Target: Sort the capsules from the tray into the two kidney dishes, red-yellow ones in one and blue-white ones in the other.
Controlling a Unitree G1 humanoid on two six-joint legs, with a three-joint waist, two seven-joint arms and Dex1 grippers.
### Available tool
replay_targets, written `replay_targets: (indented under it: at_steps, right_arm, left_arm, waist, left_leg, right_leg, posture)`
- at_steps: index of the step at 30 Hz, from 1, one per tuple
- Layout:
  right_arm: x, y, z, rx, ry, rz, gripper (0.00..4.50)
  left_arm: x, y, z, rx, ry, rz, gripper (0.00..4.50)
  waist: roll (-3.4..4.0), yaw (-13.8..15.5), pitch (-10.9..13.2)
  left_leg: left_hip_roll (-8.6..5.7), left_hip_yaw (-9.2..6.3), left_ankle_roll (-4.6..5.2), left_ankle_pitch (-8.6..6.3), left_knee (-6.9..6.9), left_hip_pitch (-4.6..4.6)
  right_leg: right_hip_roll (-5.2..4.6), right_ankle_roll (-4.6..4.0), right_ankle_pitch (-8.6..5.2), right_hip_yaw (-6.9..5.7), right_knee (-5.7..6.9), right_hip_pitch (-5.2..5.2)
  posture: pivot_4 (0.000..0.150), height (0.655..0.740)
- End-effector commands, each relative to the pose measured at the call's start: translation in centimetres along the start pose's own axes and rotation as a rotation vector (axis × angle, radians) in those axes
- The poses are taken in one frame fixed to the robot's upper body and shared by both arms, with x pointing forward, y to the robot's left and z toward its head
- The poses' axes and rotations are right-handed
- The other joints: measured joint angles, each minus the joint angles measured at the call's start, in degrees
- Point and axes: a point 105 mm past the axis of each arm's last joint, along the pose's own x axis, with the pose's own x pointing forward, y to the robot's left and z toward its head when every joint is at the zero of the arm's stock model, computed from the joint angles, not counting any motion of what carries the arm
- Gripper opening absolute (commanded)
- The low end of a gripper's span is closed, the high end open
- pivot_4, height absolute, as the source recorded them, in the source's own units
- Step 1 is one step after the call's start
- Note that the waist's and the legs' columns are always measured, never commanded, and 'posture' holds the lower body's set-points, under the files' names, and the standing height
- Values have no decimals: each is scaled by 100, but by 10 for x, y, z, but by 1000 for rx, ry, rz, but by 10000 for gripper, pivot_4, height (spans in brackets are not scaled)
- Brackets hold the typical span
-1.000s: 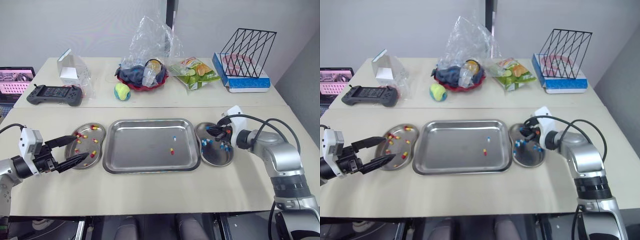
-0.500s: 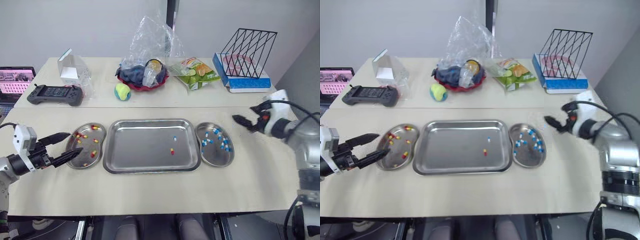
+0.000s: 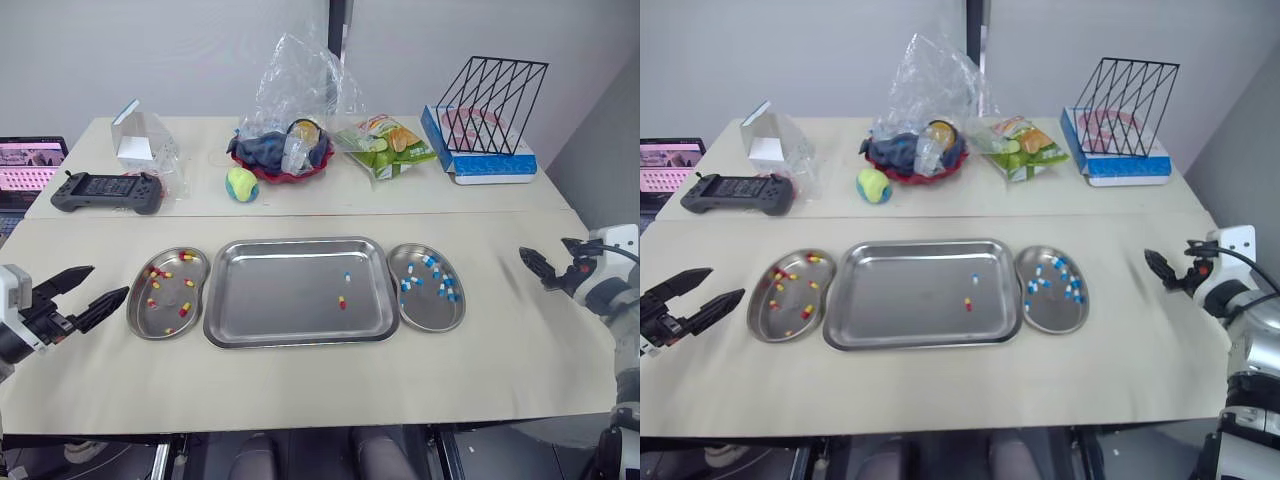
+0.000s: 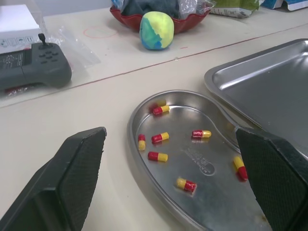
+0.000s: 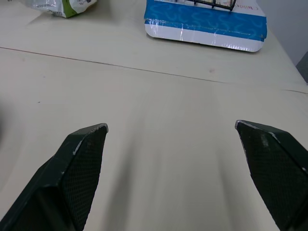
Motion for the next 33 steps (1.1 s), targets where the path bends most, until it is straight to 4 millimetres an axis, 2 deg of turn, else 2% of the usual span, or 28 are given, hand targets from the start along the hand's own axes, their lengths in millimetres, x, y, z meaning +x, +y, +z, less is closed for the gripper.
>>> replay_targets:
  at_steps: [1, 10, 19, 24, 30, 33]
  right_arm:
    - [-3, -8, 6, 9, -46, -48, 44787]
    - [1, 0, 10, 9, -47, -8, 44787]
    - [4, 2, 20, 57, -61, 26, 44787]
    - [6, 4, 16, 12, -14, 26, 44787]
    - [4, 42, 24, -37, -66, 235, 44787]
    - [-16, 77, 30, 34, -22, 504, 44787]
  left_arm:
    - [-11, 8, 6, 28, -39, 61, 45000]
    - [-13, 8, 5, 31, -34, 70, 45000]
    - [-13, 10, 7, 35, -40, 91, 45000]
    - [-5, 3, 12, 9, -57, 69, 45000]
    - [19, -30, 33, -64, -112, -89, 45000]
    - [39, -50, 46, -46, -114, -186, 45000]
  waist:
    - [0, 3, 0]
    - [0, 14, 0]
    - [0, 12, 0]
    - [0, 26, 0]
    - [1, 22, 0]
    - [1, 63, 1]
  left_leg:
    - [0, 0, 0, 0, 0, 1]
    - [0, 0, 1, -1, -3, 34]
    - [1, -1, 1, -1, -7, 39]
    - [0, -1, 1, -1, -6, 39]
    - [1, -2, 1, -1, -6, 38]
    - [1, -5, 1, -1, -6, 37]
  right_leg:
    - [0, 0, 0, -1, -1, 2]
    - [-1, 0, 0, -3, -19, 46]
    - [0, 0, 0, -3, -19, 49]
    - [-2, 0, 0, -3, -21, 51]
    - [-2, 1, 0, -3, -20, 51]
    - [-2, 1, 0, -6, -22, 54]
  posture:
    - [1500, 7174]
    - [1500, 7174]
    - [1500, 7174]
    - [1500, 7174]
    - [1500, 7174]
    - [1500, 7174]
